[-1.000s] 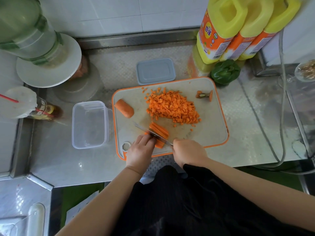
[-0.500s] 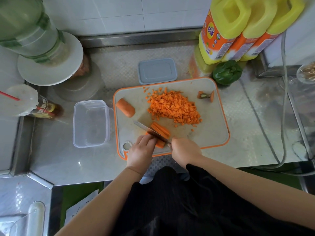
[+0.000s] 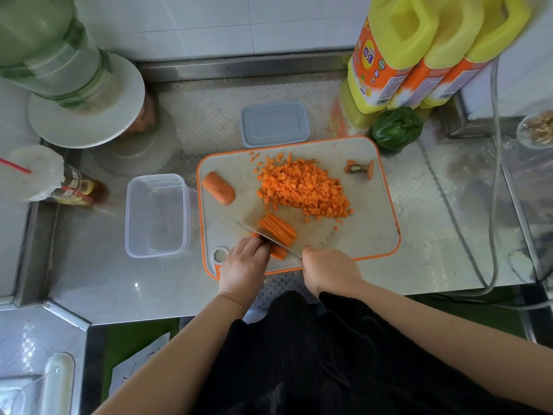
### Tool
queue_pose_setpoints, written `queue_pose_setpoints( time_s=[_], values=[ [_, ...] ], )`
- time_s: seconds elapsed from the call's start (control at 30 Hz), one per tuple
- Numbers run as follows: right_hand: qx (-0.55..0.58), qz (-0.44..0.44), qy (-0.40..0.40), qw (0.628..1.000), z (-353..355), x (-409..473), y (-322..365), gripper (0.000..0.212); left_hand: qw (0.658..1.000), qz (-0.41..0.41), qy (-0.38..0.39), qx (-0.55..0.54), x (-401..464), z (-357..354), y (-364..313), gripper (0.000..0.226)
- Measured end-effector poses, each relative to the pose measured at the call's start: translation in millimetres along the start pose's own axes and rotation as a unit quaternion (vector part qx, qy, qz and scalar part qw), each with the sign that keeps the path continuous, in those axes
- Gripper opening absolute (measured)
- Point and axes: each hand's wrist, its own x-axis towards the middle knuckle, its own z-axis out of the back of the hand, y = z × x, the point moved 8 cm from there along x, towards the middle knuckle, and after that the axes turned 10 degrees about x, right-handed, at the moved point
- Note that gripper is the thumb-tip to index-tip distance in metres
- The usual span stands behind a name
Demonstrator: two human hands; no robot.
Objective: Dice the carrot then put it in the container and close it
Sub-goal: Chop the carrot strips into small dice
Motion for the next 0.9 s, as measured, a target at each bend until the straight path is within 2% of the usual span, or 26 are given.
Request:
queue_pose_setpoints(
  time_s=[0.2, 0.33, 0.5, 0.63, 0.73, 0.8, 0.9],
  values=[
    [-0.010, -0.013, -0.008, 1.000, -1.9, 7.8, 8.7, 0.021, 1.000, 0.004, 0.001, -0.001, -2.0, -2.9, 2.8, 0.021],
    [0.028, -0.013, -0.028, 0.999, -4.3, 13.4, 3.7, 0.015, 1.000, 0.000, 0.004, -0.009, -0.7, -2.1, 2.2, 0.023],
    [0.118, -0.028, -0.021, 0.992, -0.2, 22.0, -6.5, 0.023, 1.000, -0.024, -0.020, -0.007, -2.7, 8.1, -1.2, 0.027],
    [0.085, -0.018, -0.023, 0.996, -0.6, 11.1, -4.2, 0.016, 1.000, -0.018, -0.014, 0.003, -3.3, 7.7, -1.5, 0.029],
    [0.034, -0.008, -0.027, 0.999, -1.9, 2.7, -0.2, 0.014, 0.999, -0.025, -0.018, 0.019, -3.3, 6.3, -1.2, 0.020],
    [0.012, -0.018, -0.026, 0.999, -3.1, 1.2, -0.8, 0.014, 0.999, -0.025, -0.021, 0.019, -3.6, 6.0, -1.1, 0.027],
    [-0.013, -0.025, -0.022, 0.999, -2.8, 2.6, 1.5, 0.015, 0.999, -0.021, -0.020, 0.018, -3.7, 6.2, -0.4, 0.025]
  ],
)
